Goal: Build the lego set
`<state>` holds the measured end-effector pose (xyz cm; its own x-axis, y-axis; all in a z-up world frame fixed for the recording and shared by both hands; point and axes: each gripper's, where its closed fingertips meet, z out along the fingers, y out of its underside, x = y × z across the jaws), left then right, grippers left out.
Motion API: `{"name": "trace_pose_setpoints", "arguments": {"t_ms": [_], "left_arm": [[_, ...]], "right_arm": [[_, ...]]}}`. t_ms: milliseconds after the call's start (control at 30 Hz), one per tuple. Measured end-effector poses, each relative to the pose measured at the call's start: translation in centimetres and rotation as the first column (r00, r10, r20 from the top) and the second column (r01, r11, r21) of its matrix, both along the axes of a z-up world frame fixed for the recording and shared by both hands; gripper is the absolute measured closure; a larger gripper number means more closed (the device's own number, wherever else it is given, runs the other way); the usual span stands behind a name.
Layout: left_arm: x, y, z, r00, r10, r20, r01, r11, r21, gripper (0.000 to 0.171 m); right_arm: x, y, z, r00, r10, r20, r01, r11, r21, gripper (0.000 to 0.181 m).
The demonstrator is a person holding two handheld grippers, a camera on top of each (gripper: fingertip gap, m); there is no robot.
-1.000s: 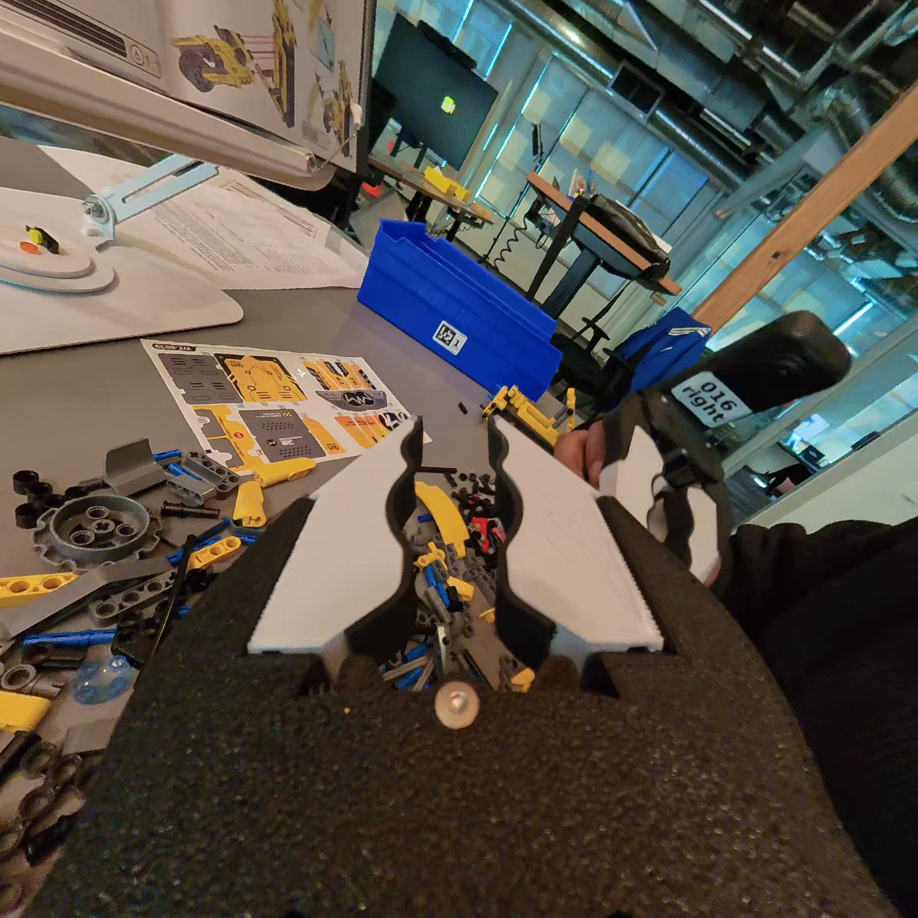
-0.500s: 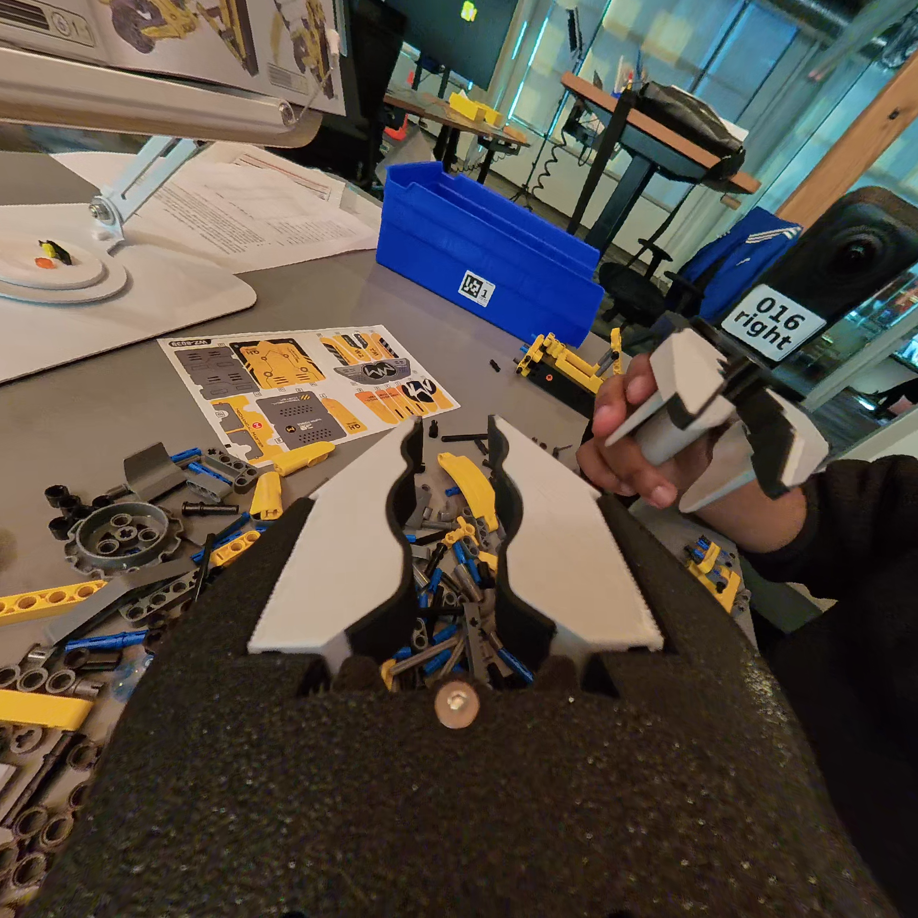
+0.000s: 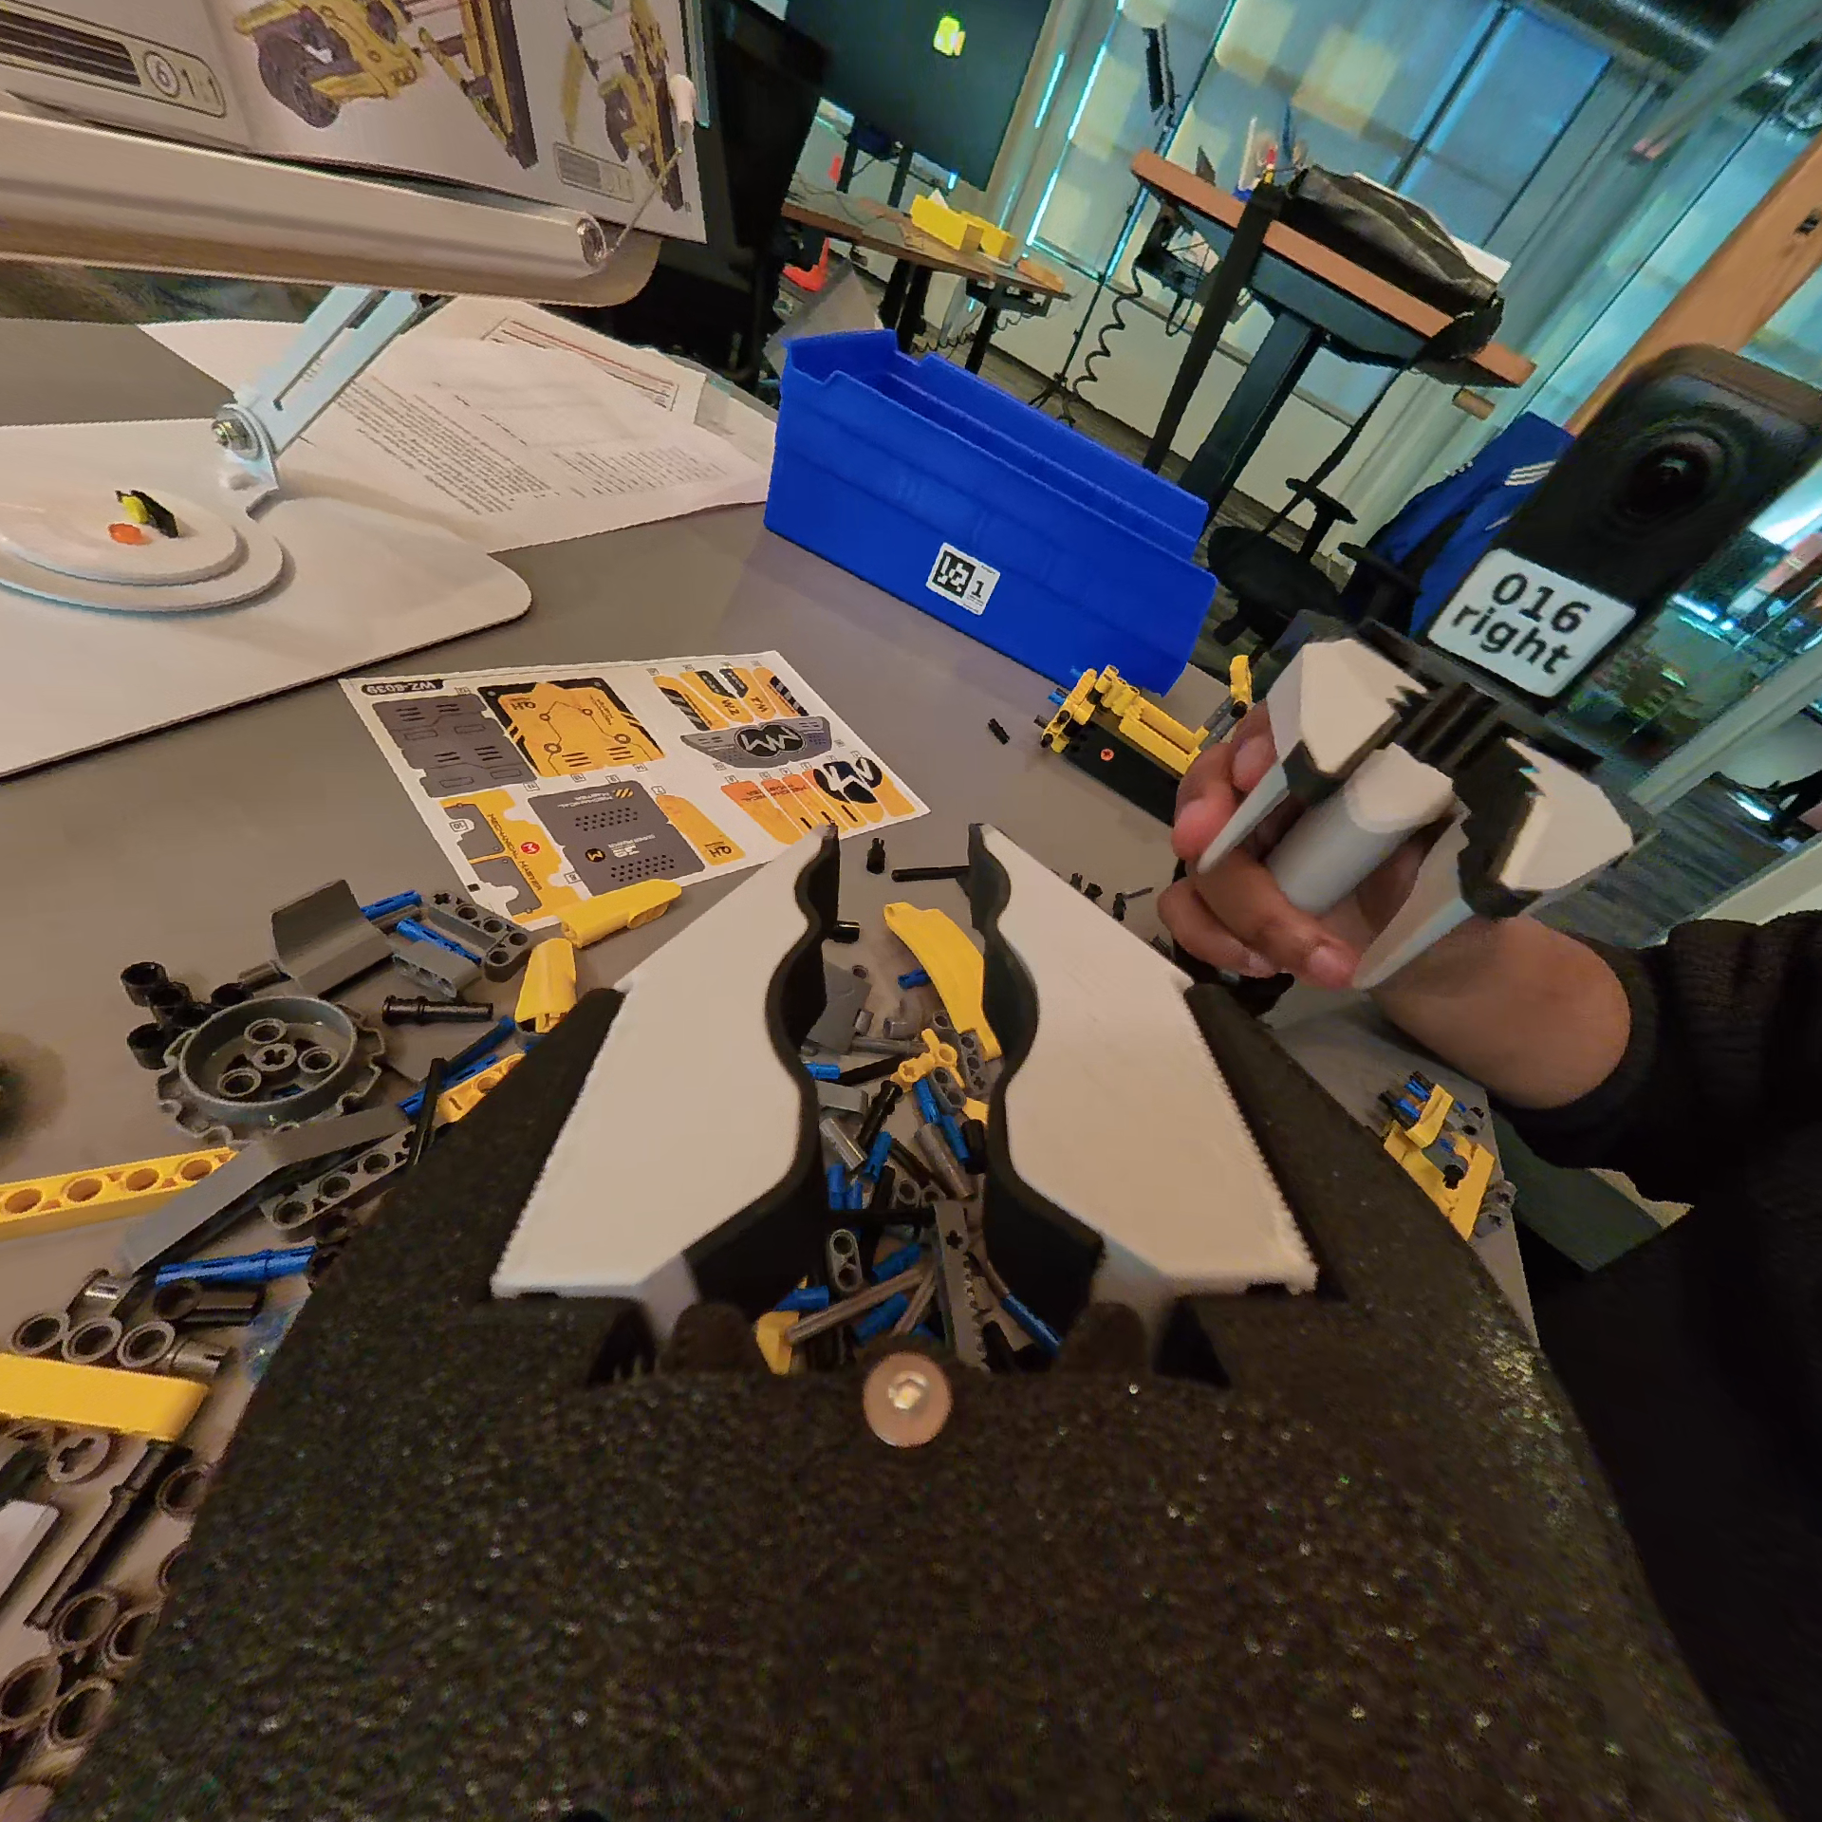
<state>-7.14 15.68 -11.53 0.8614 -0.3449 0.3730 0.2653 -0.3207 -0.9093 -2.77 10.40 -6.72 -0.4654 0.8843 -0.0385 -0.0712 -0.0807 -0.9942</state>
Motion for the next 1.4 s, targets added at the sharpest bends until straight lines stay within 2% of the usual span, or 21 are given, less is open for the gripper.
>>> {"name": "trace_pose_setpoints", "arguments": {"t_ms": [133,200,433,1400], "left_arm": [[0.0,0.1,-0.1,1.000,0.001,-0.001,-0.001,1.000,0.000,0.146],[0.1,0.1,-0.1,1.000,0.000,-0.004,0.000,1.000,-0.001,0.146],[0.1,0.1,0.0,1.000,0.001,-0.010,-0.001,1.000,0.004,0.146],[0.2,0.2,-0.2,1.000,0.006,-0.022,-0.006,1.000,0.000,0.146]], "right_arm": [[0.4,-0.8,0.0,0.988,0.137,0.066,-0.127,0.981,-0.146,0.156],[0.4,-1.0,-0.2,0.982,0.169,0.088,-0.153,0.974,-0.168,0.155],[0.2,-1.1,-0.6,0.986,0.140,0.094,-0.130,0.985,-0.110,0.155],[0.1,-1.2,-1.0,0.988,0.110,0.103,-0.107,0.994,-0.036,0.155]]}}
